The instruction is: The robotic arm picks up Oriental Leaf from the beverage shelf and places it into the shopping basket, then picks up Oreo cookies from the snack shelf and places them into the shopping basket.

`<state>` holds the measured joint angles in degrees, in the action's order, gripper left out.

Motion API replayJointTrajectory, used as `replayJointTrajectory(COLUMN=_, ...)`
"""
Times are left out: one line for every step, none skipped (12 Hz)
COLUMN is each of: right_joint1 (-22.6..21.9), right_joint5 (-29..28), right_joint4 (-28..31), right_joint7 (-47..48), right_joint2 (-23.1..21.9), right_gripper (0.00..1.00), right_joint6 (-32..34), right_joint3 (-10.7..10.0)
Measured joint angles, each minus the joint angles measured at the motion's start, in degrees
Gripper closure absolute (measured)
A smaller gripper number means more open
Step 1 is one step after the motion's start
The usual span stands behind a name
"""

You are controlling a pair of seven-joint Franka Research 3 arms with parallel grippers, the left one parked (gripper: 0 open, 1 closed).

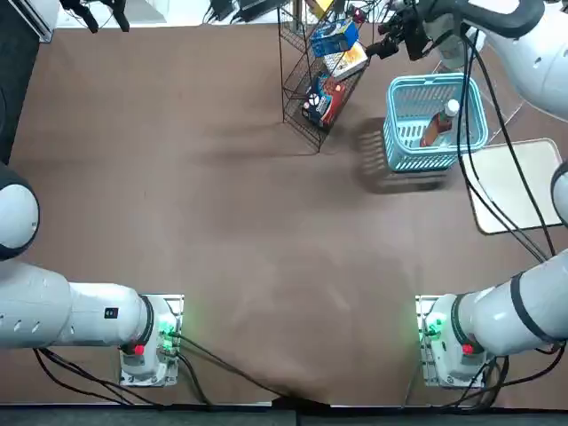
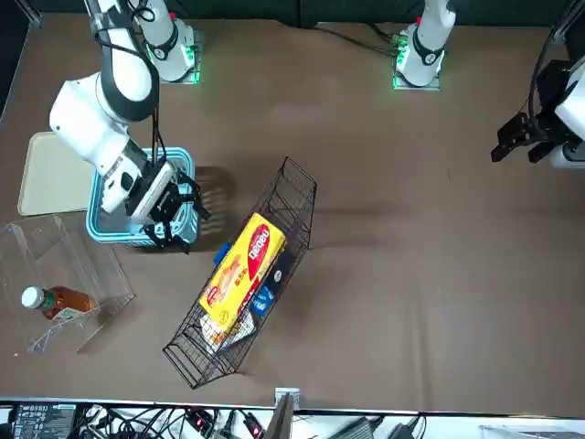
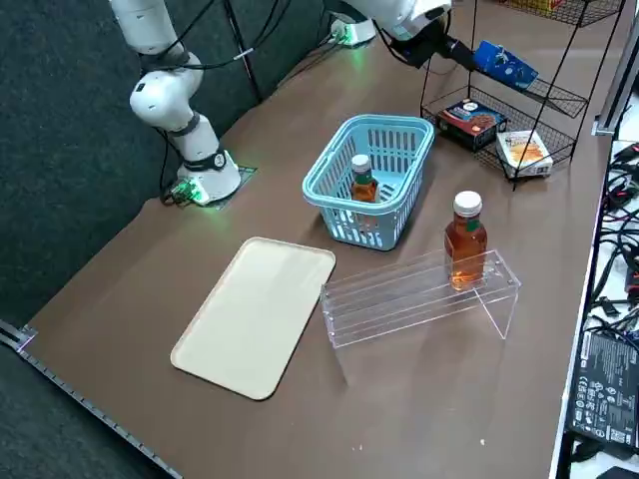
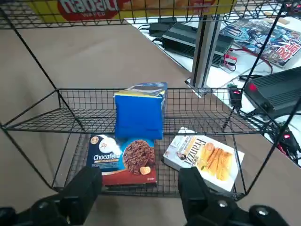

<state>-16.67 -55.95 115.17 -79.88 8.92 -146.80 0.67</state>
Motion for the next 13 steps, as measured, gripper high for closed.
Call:
replayJointTrajectory(right_joint1=-0.21, right_joint5=-0.02, right_joint4=-0.91, right_joint7=-0.04, right_joint2=0.95, right_gripper=0.00, right_joint6=-0.09, right_joint3=0.00)
replayJointTrajectory(right_joint1=-0.56, right_joint5=-0.16, right_joint4=-1.92, right_joint7=-0.08, right_joint2=1.85, right_gripper=0.00, right_joint6=-0.14, right_joint3=0.00)
replayJointTrajectory(right_joint1=-1.03, right_joint5=-0.41, right_joint4=-2.89, right_joint7=-0.14, right_joint2=2.67, right_gripper=0.00, right_joint6=-0.22, right_joint3=0.01)
replayJointTrajectory(right_joint1=-1.52, right_joint5=-0.61, right_joint4=-3.78, right_joint7=-0.20, right_joint2=3.39, right_gripper=0.00, right_joint6=-0.38, right_joint3=0.01)
replayJointTrajectory(right_joint1=-1.89, right_joint5=-0.77, right_joint4=-4.53, right_joint7=-0.20, right_joint2=4.03, right_gripper=0.00, right_joint6=-0.63, right_joint3=0.01)
replayJointTrajectory(right_joint1=-2.29, right_joint5=-1.19, right_joint4=-5.71, right_joint7=-0.26, right_joint2=5.01, right_gripper=0.00, right_joint6=-0.88, right_joint3=0.00)
replayJointTrajectory(right_joint1=-2.45, right_joint5=-1.34, right_joint4=-6.16, right_joint7=-0.31, right_joint2=5.43, right_gripper=0.00, right_joint6=-0.89, right_joint3=0.01)
replayJointTrajectory(right_joint1=-2.65, right_joint5=-1.56, right_joint4=-6.59, right_joint7=-0.34, right_joint2=5.79, right_gripper=0.00, right_joint6=-0.92, right_joint3=0.00)
replayJointTrajectory(right_joint1=-2.87, right_joint5=-1.75, right_joint4=-6.95, right_joint7=-0.36, right_joint2=6.07, right_gripper=0.00, right_joint6=-0.94, right_joint3=0.01)
replayJointTrajectory(right_joint1=-3.08, right_joint5=-2.01, right_joint4=-7.36, right_joint7=-0.36, right_joint2=6.35, right_gripper=0.00, right_joint6=-1.00, right_joint3=0.01)
replayJointTrajectory(right_joint1=-3.26, right_joint5=-2.26, right_joint4=-7.83, right_joint7=-0.40, right_joint2=6.68, right_gripper=0.00, right_joint6=-1.01, right_joint3=0.01)
replayJointTrajectory(right_joint1=-3.43, right_joint5=-2.36, right_joint4=-8.31, right_joint7=-0.44, right_joint2=7.01, right_gripper=0.00, right_joint6=-1.02, right_joint3=0.01)
replayJointTrajectory(right_joint1=-3.59, right_joint5=-2.39, right_joint4=-8.74, right_joint7=-0.44, right_joint2=7.32, right_gripper=0.00, right_joint6=-1.02, right_joint3=0.01)
